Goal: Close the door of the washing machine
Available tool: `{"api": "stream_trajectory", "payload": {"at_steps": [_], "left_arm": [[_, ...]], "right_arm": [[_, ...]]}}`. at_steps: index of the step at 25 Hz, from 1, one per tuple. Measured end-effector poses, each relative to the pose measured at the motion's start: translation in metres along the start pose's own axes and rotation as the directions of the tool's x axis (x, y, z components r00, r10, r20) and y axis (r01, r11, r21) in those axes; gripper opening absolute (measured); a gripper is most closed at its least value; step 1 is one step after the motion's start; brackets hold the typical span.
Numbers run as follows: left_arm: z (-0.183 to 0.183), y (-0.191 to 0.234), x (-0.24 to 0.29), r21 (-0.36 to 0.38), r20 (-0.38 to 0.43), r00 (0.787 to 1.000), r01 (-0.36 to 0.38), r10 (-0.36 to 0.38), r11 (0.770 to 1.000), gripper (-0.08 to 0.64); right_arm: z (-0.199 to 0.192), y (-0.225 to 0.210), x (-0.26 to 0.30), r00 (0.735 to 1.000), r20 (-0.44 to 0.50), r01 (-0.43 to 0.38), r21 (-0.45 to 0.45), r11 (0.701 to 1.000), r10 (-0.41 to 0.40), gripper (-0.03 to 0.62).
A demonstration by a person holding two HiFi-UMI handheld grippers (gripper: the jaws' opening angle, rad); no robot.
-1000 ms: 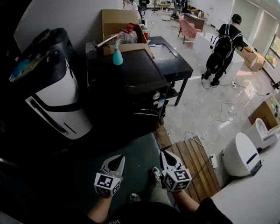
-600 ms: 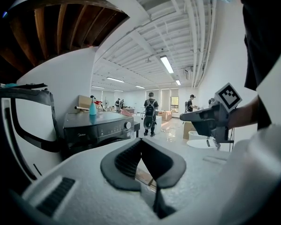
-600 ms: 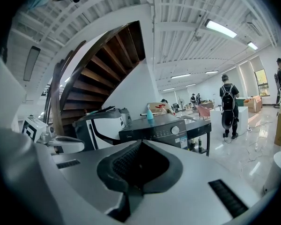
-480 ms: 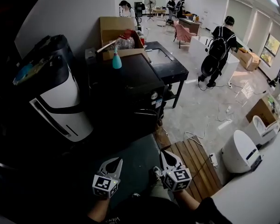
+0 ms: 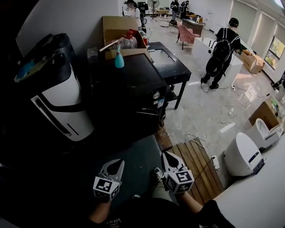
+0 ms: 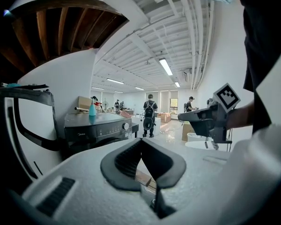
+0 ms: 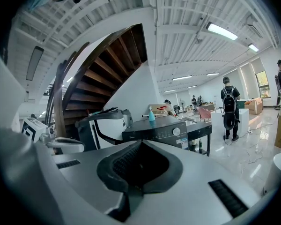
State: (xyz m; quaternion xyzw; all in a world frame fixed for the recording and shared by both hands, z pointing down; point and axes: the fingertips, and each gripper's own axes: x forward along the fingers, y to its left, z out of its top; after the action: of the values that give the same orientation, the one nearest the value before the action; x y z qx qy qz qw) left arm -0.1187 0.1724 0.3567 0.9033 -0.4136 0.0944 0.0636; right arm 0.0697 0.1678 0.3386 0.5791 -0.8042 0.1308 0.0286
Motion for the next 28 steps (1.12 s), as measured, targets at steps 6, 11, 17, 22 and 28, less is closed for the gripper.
{"api": "stream_trajectory", "payload": {"at_steps": [6,11,17,22,28], "left_arm": [[0.002,-0.001,-0.006,-0.003,0.011,1.000,-0.007,0.007,1.000,0.012],[0.003,0.001,-0.008,-0.006,0.020,1.000,-0.008,0.008,1.000,0.012],[0.004,-0.001,-0.007,-0.005,0.016,1.000,0.007,-0.007,1.000,0.012],[0.002,0.000,-0.004,-0.002,0.016,1.000,0.018,-0.018,1.000,0.012],[0.002,-0.002,0.002,0.003,0.013,0.999,0.030,-0.030,1.000,0.011]], "right_arm": [[0.010,0.012,0.001,1.000,0.015,-0.017,-0.002,1.000,0.017,0.000],[0.007,0.010,0.003,1.000,0.009,0.004,-0.027,1.000,-0.004,-0.002],[0.010,0.012,0.002,1.000,0.013,0.008,-0.032,0.999,-0.008,-0.002],[0.008,0.012,0.003,1.000,0.010,0.013,-0.033,0.999,-0.013,-0.002],[0.010,0.010,0.005,1.000,0.002,0.019,-0.026,0.999,-0.019,-0.002]]}}
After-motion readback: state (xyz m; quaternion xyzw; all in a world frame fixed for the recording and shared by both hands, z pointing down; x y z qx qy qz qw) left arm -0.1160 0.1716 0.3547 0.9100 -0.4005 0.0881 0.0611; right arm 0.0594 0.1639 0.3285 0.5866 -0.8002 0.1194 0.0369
